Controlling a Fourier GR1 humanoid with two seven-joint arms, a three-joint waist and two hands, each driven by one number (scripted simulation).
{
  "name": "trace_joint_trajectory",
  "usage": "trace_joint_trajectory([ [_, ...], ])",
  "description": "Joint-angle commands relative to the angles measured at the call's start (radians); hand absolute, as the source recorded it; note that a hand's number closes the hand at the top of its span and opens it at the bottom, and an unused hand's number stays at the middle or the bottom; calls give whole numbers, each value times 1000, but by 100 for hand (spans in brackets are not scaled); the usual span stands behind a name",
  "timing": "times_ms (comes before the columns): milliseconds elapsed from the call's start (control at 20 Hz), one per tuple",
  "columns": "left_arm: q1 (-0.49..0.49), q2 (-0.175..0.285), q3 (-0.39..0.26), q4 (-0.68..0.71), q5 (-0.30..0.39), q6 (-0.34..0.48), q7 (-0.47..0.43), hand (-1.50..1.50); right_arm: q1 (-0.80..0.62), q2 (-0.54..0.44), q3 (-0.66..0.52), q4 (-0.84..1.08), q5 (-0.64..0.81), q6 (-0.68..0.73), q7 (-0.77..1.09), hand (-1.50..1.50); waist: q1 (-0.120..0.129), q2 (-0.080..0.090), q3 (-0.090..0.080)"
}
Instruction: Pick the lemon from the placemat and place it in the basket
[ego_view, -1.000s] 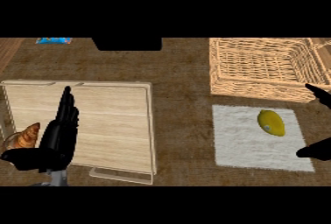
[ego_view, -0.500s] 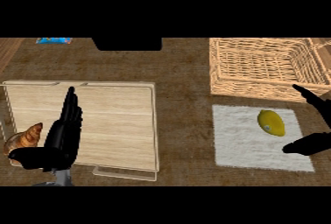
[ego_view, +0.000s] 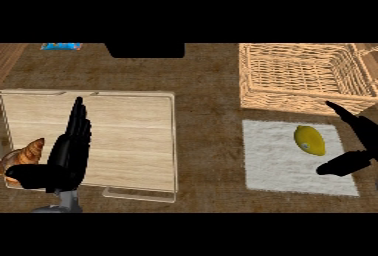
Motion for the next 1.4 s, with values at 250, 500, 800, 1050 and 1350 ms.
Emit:
trace_joint_trajectory([
  [250, 4, -11, 38, 27, -6, -30, -36, 0, 29, 57, 7, 44, 68, -23, -62, -150, -1, 0, 0],
  [500, -5, -55, 0, -1, -54, 19, -13, 0, -13, 72, 7, 167, 119, -76, -141, -150, 2, 0, 0],
  [800, 0, -36, 31, -5, -36, -23, 2, 0, 9, 59, -34, 135, 99, -30, -128, -150, -1, -1, 0],
  [1050, -1, -35, 41, -24, -33, -30, 30, 0, -95, 105, -12, 305, 142, -111, -180, -150, 2, 0, 0],
  [1350, 24, -77, -29, -56, -85, 4, 42, 0, -56, 64, 75, 241, 209, -58, -230, 150, 2, -1, 0],
])
